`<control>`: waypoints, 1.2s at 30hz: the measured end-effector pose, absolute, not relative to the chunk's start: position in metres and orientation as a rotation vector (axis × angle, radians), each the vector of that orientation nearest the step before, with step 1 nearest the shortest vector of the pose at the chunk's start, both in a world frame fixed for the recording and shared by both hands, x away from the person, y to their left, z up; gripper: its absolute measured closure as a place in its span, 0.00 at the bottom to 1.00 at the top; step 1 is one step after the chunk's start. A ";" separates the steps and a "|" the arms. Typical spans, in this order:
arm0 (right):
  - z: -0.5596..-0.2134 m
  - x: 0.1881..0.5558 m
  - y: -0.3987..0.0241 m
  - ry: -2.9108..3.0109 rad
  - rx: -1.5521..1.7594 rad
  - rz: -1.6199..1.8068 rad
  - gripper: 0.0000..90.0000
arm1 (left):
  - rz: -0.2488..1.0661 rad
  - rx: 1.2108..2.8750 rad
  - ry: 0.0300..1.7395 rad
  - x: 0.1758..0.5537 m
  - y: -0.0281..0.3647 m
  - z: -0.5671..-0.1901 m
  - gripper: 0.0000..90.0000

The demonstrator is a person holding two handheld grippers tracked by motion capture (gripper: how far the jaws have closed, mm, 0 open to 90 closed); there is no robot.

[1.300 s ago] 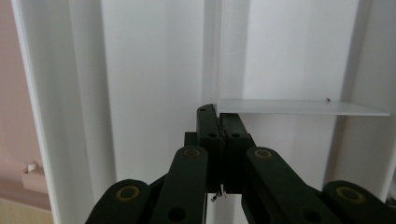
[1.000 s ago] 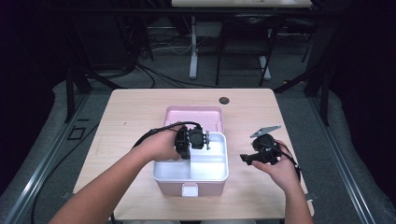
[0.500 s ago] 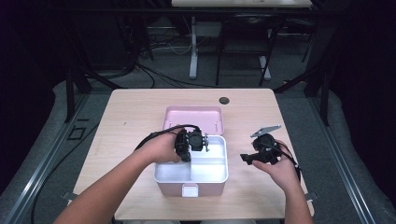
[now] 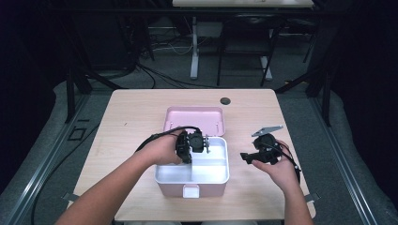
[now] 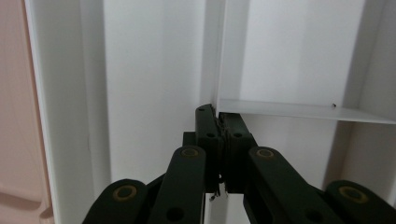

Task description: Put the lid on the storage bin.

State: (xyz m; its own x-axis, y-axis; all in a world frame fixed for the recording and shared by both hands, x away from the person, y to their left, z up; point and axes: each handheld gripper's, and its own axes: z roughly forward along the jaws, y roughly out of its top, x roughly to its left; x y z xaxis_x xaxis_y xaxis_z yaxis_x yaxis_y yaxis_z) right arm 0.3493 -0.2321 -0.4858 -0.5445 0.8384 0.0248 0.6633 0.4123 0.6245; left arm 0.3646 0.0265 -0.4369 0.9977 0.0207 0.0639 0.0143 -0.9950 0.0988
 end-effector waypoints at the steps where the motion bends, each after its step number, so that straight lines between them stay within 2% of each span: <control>1: -0.485 0.349 -0.232 2.376 1.300 0.862 0.34 | 0.103 3.044 0.028 0.364 0.026 -0.437 0.98; 6: -0.480 0.351 -0.230 2.353 1.303 0.913 0.34 | 0.098 3.055 0.033 0.365 0.025 -0.439 0.97; 22: -0.462 0.378 -0.204 2.362 1.309 0.863 0.47 | 0.088 3.054 0.055 0.365 0.025 -0.440 0.97; 36: -0.447 0.420 -0.192 2.391 1.325 0.897 0.51 | 0.092 3.061 0.068 0.364 0.024 -0.440 0.97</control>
